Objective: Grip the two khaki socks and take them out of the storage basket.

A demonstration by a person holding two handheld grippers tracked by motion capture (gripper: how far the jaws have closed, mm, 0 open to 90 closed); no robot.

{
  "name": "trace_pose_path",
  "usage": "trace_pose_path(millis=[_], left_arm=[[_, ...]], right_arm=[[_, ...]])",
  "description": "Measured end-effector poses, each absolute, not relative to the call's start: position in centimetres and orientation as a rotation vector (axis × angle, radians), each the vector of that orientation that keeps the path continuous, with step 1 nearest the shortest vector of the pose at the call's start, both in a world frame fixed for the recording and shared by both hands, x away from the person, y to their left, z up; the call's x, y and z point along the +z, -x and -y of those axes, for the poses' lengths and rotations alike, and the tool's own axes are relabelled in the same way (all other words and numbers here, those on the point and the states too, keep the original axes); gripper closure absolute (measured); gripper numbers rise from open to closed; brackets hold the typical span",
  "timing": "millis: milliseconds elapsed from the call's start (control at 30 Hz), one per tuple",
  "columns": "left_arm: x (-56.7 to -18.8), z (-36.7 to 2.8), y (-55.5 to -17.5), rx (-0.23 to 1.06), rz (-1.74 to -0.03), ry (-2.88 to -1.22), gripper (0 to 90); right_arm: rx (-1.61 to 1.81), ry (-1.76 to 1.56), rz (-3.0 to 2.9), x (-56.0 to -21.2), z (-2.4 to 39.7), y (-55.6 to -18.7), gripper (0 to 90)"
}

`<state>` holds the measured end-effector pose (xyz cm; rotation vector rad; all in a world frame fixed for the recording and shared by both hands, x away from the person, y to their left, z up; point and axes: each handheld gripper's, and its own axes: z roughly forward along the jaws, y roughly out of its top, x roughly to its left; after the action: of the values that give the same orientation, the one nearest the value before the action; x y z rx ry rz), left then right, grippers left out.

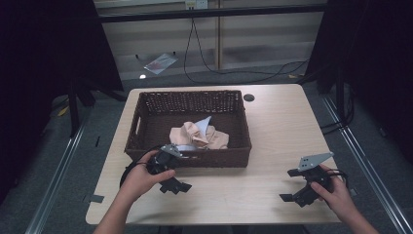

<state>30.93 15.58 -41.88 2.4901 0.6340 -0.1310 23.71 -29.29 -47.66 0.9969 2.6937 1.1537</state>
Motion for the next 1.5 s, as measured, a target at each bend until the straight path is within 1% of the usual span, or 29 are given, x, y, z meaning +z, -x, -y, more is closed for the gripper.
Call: trace_pose_path(millis=[333,567,600,633,733,767,933,1133,1333,1500], left_arm=[[-39.1,-15.2,-31.8,-0.157,-0.631,-2.486,1.6],[-38.0,-14.9,-32.6,-0.144,-0.628,-2.501,1.6],[-37.9,-14.7,-32.6,-0.148,-0.652,-2.469,1.7],[-37.7,-14.7,-32.7,-0.149,-0.643,-2.474,1.7],[-37.0,-14.8,-33.3,-0.131,-0.613,-2.51,1.7],[-36.9,-14.6,-33.3,-0.132,-0.641,-2.477,1.7],[-36.0,-14.5,-34.2,-0.118,-0.621,-2.497,1.7],[-35.2,-14.2,-35.3,-0.07,-0.649,-2.487,1.7],[-34.7,-13.6,-36.7,-0.054,-0.652,-2.485,1.7],[-34.6,-13.3,-38.0,-0.039,-0.695,-2.472,1.7]], right_arm=[[1.146,-0.983,-2.707,-47.6,29.2,-23.6,2.0],[1.146,-0.98,-2.71,-47.6,29.2,-23.6,2.0],[1.148,-0.978,-2.712,-47.6,29.2,-23.6,2.0],[1.148,-0.978,-2.712,-47.6,29.2,-23.6,2.0],[1.139,-0.981,-2.715,-47.6,29.2,-23.6,2.0],[1.138,-0.979,-2.716,-47.6,29.1,-23.6,2.0],[1.136,-0.982,-2.715,-47.6,29.1,-23.6,2.1],[1.138,-0.981,-2.719,-47.6,29.1,-23.6,2.0],[1.136,-0.982,-2.717,-47.6,29.1,-23.6,2.1],[1.135,-0.973,-2.723,-47.7,29.0,-23.6,2.1]])
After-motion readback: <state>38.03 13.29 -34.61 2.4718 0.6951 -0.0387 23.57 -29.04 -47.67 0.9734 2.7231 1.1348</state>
